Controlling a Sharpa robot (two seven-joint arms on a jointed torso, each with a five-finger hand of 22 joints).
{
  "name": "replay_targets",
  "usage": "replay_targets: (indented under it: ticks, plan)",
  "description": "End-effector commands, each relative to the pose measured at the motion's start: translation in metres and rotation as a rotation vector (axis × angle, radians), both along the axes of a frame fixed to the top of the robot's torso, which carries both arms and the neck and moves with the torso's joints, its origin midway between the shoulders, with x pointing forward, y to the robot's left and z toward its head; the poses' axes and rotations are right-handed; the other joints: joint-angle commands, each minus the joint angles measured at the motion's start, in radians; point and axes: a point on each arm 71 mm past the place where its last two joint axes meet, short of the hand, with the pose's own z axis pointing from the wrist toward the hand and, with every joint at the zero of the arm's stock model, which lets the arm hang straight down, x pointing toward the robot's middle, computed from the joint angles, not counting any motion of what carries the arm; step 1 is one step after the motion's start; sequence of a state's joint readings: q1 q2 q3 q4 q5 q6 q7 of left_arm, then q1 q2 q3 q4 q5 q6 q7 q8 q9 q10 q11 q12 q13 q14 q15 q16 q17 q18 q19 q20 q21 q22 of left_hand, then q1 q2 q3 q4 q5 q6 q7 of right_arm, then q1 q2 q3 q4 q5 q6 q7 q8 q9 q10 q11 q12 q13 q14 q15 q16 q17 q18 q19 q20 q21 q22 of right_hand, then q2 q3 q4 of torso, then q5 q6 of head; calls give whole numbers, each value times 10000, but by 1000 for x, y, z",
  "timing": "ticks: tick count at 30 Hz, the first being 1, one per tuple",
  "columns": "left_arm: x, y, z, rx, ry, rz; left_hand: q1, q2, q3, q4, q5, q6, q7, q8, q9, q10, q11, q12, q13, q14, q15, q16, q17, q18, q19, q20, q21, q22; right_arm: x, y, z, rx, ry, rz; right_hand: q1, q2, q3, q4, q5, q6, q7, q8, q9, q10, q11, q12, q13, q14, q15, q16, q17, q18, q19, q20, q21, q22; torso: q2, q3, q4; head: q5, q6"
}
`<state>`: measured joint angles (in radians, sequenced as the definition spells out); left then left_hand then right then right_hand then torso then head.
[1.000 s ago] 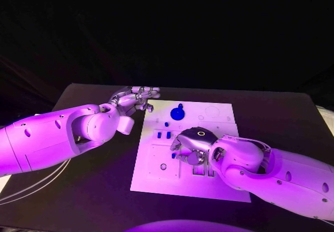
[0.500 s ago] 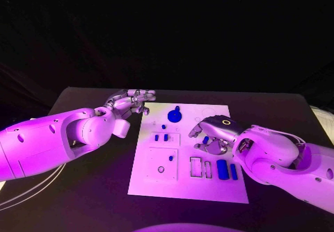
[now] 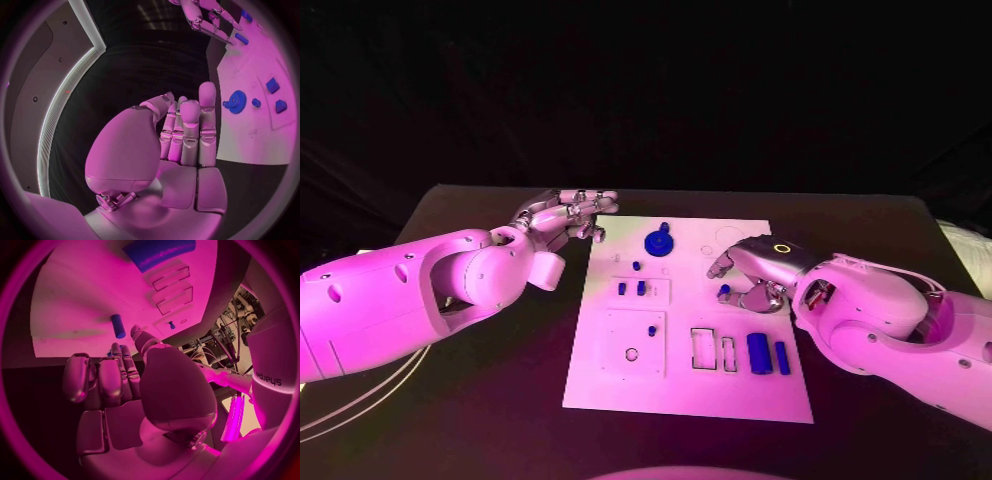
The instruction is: Assemble the parts on the task board
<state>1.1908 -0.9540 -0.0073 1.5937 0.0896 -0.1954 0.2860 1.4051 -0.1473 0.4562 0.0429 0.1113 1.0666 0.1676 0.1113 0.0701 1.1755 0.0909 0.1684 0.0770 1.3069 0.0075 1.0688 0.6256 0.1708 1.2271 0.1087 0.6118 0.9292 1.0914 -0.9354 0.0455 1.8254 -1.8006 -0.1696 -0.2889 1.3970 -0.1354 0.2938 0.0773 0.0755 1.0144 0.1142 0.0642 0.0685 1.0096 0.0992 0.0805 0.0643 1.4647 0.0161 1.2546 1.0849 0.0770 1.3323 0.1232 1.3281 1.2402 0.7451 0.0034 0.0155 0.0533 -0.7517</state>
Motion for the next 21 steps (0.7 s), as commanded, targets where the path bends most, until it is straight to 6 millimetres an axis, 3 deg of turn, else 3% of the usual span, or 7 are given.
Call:
replay_targets:
  ticks: [1, 9, 21]
  plan:
    - [-1, -2, 1, -86, -71, -235, -4, 71, -4, -24, 1, -67, 20, 30, -12, -56, 22, 48, -6, -94, -7, -62, -9, 71, -18, -19, -35, -8, 1, 1, -3, -489, 72, -30, 119, 88, -53, -7, -2, 106, -38, 27, 6, 290, -21, 130, 15, 255, -22, 14, -1, 78, -7, -76, -24, 17, 5, -4, 11, 0, -7]
    - [-1, -1, 1, -78, -76, -221, -4, 71, -4, -24, 1, -67, 20, 30, -12, -56, 22, 48, -6, -94, -7, -62, -9, 71, -18, -19, -35, -8, 4, -1, -7, -935, 199, -161, 248, 246, 110, 48, 9, 571, 58, 118, 47, 986, -93, 352, 5, 277, -67, 77, 56, 57, 72, -110, 39, 103, 1, -4, -5, -35, -11]
    - [-1, 0, 2, -50, -148, -70, -4, 82, -17, -36, 1, -62, 17, 37, -10, -57, 20, 63, -5, -91, -7, -50, 2, 69, -10, -18, -26, -2, 4, 1, -8, -1075, 145, -173, 289, 274, 187, 60, 8, 665, 60, 123, 50, 1077, -114, 342, -8, 277, -83, 80, 50, 56, 80, -125, 44, 111, 2, 12, -4, -75, 0]
